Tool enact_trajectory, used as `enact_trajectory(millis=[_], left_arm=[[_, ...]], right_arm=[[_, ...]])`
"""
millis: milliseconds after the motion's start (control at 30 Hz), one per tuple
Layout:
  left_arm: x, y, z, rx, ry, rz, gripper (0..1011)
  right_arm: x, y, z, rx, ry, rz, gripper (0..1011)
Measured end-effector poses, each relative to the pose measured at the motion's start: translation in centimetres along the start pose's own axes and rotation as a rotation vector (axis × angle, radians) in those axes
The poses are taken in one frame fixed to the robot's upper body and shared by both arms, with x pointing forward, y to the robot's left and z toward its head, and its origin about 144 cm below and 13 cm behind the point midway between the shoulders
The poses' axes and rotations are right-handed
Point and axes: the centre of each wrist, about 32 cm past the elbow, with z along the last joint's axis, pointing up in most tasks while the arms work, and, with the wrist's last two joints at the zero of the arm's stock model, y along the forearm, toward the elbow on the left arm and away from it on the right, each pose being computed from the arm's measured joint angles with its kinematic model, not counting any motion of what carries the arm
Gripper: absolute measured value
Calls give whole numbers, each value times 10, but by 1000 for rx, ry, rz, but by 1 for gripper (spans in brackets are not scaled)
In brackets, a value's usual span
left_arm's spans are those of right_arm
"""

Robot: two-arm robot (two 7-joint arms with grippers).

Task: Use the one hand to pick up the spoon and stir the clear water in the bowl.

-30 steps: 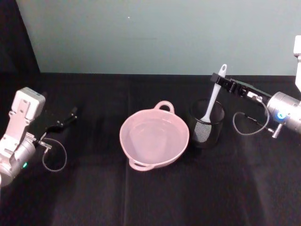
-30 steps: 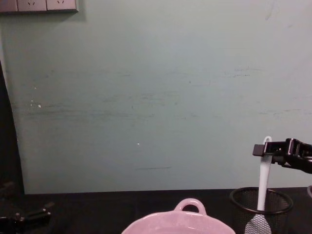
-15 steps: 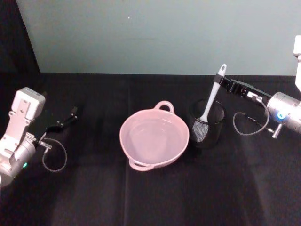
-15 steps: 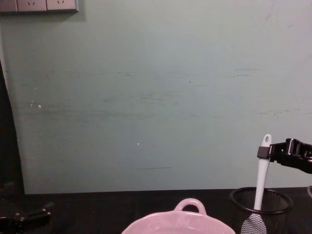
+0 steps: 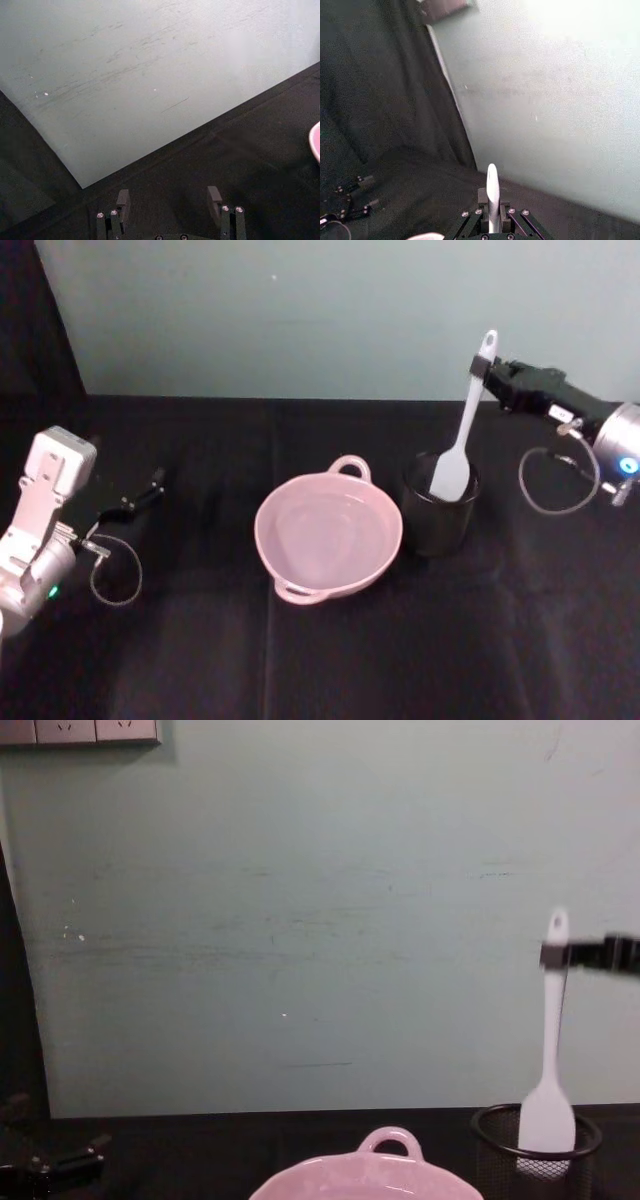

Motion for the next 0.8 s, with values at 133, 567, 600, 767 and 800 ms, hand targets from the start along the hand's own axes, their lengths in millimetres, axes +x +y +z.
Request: enact_trajectory(millis=[133,567,600,767,800], left_arm=[[0,0,0,0,0,0,1011],[0,0,0,0,0,0,1011],[0,0,0,0,0,0,1011],[0,0,0,0,0,0,1011],[0,0,0,0,0,0,1011]], right_arm=[[-8,-5,22,40,-86,24,125],[-43,10,67,160,-204,190,125],[-44,13,65,163,-203,205,125],[-52,35,36,170,-171,279,125],[-54,42,23,169,-163,292,125]])
